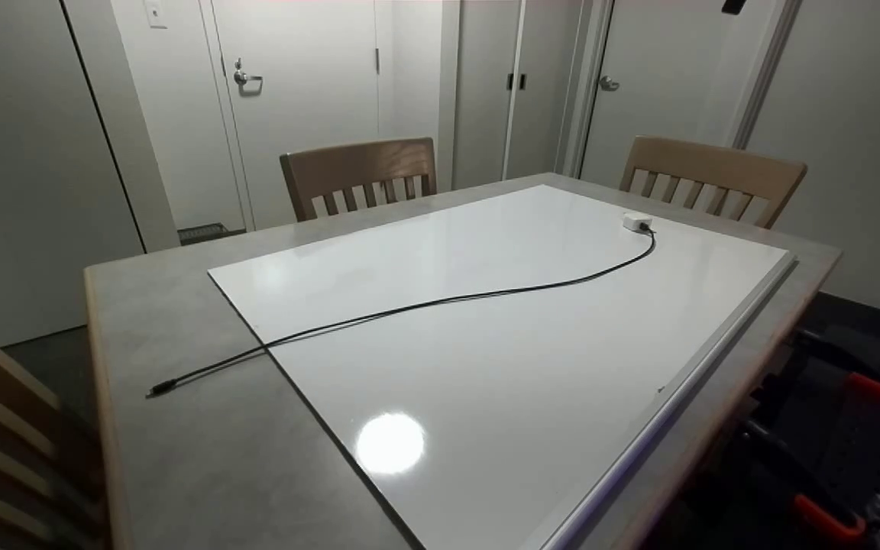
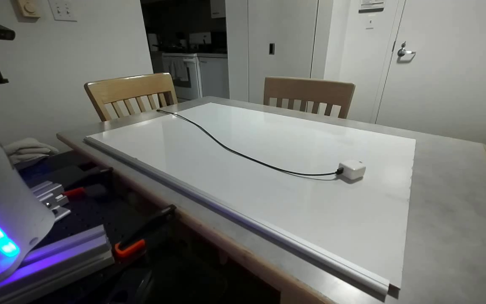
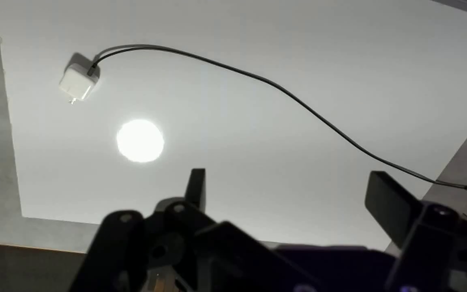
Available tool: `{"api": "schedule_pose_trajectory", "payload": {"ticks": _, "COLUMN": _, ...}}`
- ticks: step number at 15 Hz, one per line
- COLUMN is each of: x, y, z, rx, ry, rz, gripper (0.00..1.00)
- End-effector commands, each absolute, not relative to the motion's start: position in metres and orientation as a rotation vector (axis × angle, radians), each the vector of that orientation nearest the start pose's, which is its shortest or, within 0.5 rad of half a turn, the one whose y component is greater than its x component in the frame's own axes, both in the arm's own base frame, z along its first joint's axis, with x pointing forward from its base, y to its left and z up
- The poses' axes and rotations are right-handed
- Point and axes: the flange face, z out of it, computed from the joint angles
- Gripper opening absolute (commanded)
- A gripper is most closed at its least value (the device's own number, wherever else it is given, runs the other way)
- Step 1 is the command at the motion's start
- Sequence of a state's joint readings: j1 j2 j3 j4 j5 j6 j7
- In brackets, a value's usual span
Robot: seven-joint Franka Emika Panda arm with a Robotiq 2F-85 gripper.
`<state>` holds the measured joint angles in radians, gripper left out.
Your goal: Coil the phone charger
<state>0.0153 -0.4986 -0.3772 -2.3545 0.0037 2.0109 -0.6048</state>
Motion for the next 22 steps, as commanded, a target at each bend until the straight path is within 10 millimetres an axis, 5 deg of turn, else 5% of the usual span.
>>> {"api": "schedule_pose_trajectory", "payload": {"ticks": 1, "x": 0.391, "y": -0.163, "z": 0.514, "rx": -2.993, "ry": -0.411, "rz": -0.289, "gripper": 1.00}}
{"api": "schedule_pose_trajectory", "payload": {"ticks": 7, "x": 0.396, "y": -0.169, "z": 0.526, "rx": -3.009, "ry": -0.468, "rz": -0.274, "gripper": 1.00}}
{"api": "schedule_pose_trajectory", "payload": {"ticks": 19, "x": 0.417, "y": -0.204, "z": 0.455, "rx": -2.998, "ry": -0.392, "rz": -0.167, "gripper": 1.00}}
{"api": "schedule_pose_trajectory", "payload": {"ticks": 22, "x": 0.415, "y": -0.199, "z": 0.457, "rx": -2.998, "ry": -0.369, "rz": -0.171, "gripper": 1.00}}
